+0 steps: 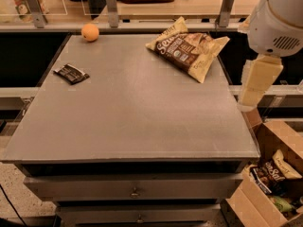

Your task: Move brown chip bag near rxbar chocolate

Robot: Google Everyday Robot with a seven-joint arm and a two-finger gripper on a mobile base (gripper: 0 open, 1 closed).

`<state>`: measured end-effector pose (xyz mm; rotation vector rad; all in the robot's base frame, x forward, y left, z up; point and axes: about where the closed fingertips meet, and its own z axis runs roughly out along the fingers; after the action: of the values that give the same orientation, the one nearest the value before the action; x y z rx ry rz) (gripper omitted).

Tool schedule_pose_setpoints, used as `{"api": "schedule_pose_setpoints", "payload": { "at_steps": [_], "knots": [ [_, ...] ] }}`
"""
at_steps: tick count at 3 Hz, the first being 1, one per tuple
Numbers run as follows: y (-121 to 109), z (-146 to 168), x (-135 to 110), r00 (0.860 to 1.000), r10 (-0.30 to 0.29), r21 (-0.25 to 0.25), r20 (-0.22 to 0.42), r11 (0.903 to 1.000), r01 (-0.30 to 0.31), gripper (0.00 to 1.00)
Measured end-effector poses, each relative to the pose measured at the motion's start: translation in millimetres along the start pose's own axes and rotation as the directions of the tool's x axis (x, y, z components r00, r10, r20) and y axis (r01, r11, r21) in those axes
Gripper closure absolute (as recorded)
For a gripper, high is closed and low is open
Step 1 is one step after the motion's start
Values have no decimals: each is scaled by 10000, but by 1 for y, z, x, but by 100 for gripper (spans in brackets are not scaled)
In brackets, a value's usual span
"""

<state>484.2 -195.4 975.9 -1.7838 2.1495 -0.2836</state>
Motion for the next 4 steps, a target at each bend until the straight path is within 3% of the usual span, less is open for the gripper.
{"api": "schedule_pose_setpoints", "payload": {
  "at_steps": [1,2,4],
  "knots": [
    [-29,14,-12,9973,-595,750,-435,9952,627,0],
    [-65,25,-16,9916,-1007,1559,-806,9814,1123,0],
    [-147,52,-15,9792,-1124,2446,-1692,9576,1522,0]
  ]
}}
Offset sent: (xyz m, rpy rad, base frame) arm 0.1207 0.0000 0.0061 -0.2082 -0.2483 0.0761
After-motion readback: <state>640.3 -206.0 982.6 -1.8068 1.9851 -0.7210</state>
